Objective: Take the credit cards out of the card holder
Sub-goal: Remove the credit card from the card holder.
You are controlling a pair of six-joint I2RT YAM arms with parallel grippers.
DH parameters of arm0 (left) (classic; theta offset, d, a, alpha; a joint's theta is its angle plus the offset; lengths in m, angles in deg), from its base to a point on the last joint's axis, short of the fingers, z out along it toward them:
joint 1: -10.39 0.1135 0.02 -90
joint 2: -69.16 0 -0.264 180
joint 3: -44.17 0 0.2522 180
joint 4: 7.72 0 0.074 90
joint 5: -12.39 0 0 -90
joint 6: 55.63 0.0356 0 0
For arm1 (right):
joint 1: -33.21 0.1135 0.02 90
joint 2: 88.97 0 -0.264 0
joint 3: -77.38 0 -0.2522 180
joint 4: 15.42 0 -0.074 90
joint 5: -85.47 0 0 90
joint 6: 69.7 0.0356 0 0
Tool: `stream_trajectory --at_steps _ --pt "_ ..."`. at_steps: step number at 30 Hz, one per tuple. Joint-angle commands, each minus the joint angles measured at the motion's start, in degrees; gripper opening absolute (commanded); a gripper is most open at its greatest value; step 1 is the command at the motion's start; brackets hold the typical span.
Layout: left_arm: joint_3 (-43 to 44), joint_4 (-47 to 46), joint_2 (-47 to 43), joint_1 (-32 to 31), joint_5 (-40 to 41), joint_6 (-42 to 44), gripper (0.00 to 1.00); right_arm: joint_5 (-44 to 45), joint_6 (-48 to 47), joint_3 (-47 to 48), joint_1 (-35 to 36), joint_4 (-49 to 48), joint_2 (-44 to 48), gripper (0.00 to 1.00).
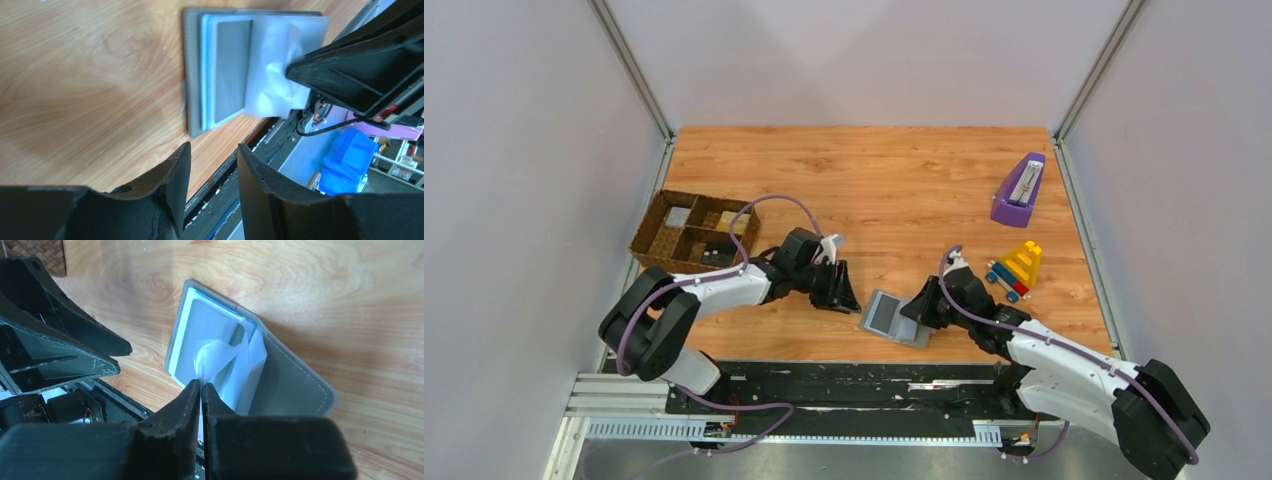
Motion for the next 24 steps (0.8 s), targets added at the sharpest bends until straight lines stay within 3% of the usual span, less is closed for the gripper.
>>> stream_trajectory --at_steps 1,15,20,24 --pt "4.5 -5.3 1.7 -1.8 -1.9 -1.6 0.46 -0.1 0.5 -2.0 -0.2 0.3 3.4 0.08" --pt "11.3 -14.2 15.3 -10.3 -3.9 -6.2 0.38 3.6 1.7 -4.1 -0.3 5.9 11.9 0.16" --pt "12.7 -16.6 18.1 -12.4 -4.4 -7.6 0.37 4.4 3.1 -1.7 -0.4 11.8 14.7 0.29" --pt "13.3 -17.7 19.7 -13.4 -4.9 -8.1 0.37 6.9 4.4 2.6 -0.4 19.6 17.0 0.34"
